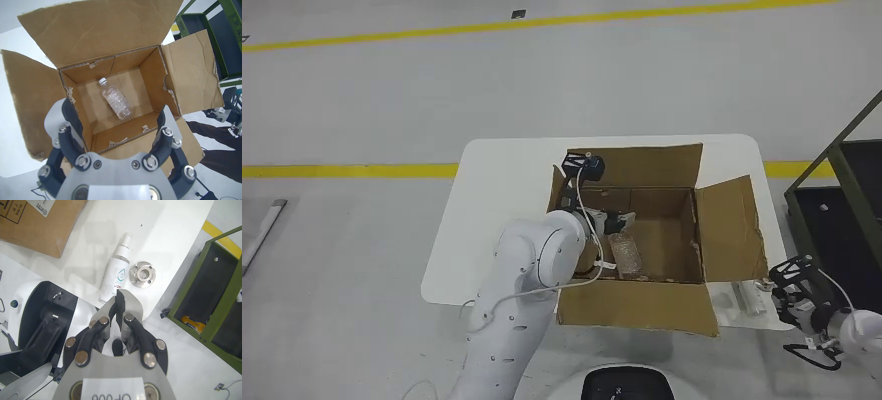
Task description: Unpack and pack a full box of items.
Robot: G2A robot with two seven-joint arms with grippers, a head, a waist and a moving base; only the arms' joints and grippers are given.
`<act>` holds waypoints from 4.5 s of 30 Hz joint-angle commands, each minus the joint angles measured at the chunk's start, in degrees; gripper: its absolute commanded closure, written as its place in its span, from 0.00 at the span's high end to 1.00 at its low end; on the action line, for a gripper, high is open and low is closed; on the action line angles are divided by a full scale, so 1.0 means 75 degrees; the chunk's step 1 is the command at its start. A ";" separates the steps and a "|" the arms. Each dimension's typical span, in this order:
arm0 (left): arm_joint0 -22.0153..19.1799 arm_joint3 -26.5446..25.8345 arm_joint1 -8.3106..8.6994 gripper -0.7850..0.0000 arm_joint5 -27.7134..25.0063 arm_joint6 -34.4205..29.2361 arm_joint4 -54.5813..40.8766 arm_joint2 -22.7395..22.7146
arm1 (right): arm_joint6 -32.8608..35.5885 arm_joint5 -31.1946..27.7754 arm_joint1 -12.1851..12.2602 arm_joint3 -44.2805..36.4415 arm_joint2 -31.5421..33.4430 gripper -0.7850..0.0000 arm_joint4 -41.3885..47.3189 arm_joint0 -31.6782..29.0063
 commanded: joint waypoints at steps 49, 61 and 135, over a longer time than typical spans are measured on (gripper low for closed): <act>-0.0058 0.0219 -0.0009 1.00 0.0137 -0.0026 -0.0001 0.0086 | 0.1219 0.2296 0.0056 0.1759 -0.2714 0.69 -0.1327 0.2289; -0.0058 0.0219 -0.0009 1.00 0.0137 -0.0026 -0.0001 0.0086 | 0.1165 0.2348 0.0091 0.2080 -0.2863 0.16 -0.1304 0.2412; 0.2057 -0.2639 0.0379 1.00 0.0240 0.0941 0.1520 -0.1762 | -0.0456 0.5006 -0.0112 0.2370 -0.6365 0.46 0.3723 0.6328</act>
